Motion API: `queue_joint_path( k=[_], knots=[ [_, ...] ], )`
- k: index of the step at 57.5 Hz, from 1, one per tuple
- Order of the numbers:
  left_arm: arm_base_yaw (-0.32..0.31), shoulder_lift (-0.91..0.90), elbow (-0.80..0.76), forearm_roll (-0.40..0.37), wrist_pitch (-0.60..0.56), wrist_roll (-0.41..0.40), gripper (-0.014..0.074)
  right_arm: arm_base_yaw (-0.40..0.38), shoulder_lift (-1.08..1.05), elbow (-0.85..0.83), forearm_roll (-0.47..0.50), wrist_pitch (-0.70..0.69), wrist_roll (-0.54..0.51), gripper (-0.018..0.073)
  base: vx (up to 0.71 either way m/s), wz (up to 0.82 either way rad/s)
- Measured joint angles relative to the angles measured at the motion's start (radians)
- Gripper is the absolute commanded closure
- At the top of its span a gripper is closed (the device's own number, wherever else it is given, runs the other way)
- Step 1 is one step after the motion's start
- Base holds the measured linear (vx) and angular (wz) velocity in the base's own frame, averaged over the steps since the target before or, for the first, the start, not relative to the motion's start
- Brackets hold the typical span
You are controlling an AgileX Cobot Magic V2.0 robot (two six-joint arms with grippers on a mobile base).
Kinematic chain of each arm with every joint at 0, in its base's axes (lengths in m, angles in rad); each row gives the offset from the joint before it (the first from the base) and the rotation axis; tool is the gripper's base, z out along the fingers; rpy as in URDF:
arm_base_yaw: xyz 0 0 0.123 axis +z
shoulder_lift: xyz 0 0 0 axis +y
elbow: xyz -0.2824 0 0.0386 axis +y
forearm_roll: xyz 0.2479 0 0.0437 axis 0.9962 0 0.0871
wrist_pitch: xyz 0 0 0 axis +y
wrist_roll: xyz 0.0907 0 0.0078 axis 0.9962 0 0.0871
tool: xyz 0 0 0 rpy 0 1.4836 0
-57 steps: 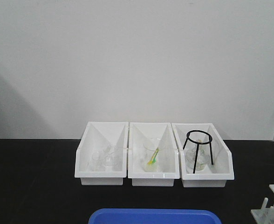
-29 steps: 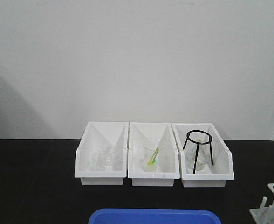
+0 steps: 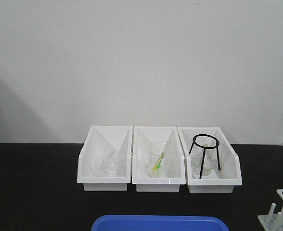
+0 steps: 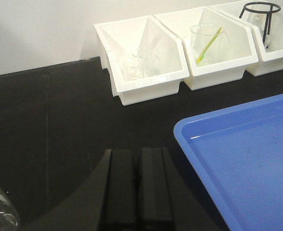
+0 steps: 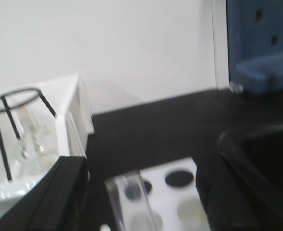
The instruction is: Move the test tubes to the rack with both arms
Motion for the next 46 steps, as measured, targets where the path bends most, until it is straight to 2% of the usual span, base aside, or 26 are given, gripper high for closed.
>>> queue_joint_path(
  k=[10,16,21,25,31,40,46],
  knots=[
    [0.0,0.0,0.0,0.0,0.0,0.0,0.0617,0.0,-0.184,0.0,-0.041,0.0,0.028,0.0074,0.0,0.0],
    [0.0,0.0,0.0,0.0,-0.001,0.0,0.0617,0.0,-0.324,0.0,-0.097,0.018,0.068,0.0156,0.0,0.0],
    [0.0,0.0,0.0,0.0,-0.006,0.0,0.0617,0.0,-0.465,0.0,-0.198,0.139,0.12,0.0274,0.0,0.0],
    [0.0,0.0,0.0,0.0,-0.007,0.0,0.0617,0.0,-0.586,0.0,-0.336,0.279,0.198,0.039,0.0,0.0],
    [0.0,0.0,0.0,0.0,-0.007,0.0,0.0617,0.0,-0.765,0.002,-0.596,0.46,0.404,0.0573,0.0,0.0],
    [0.0,0.0,0.0,0.001,-0.007,0.0,0.0617,0.0,-1.001,0.005,-0.988,0.535,0.807,0.0569,0.0,0.0],
    [0.0,0.0,0.0,0.001,-0.008,0.001,0.0617,0.0,-1.099,0.005,-1.177,0.529,1.02,0.0568,0.0,0.0]
  ],
)
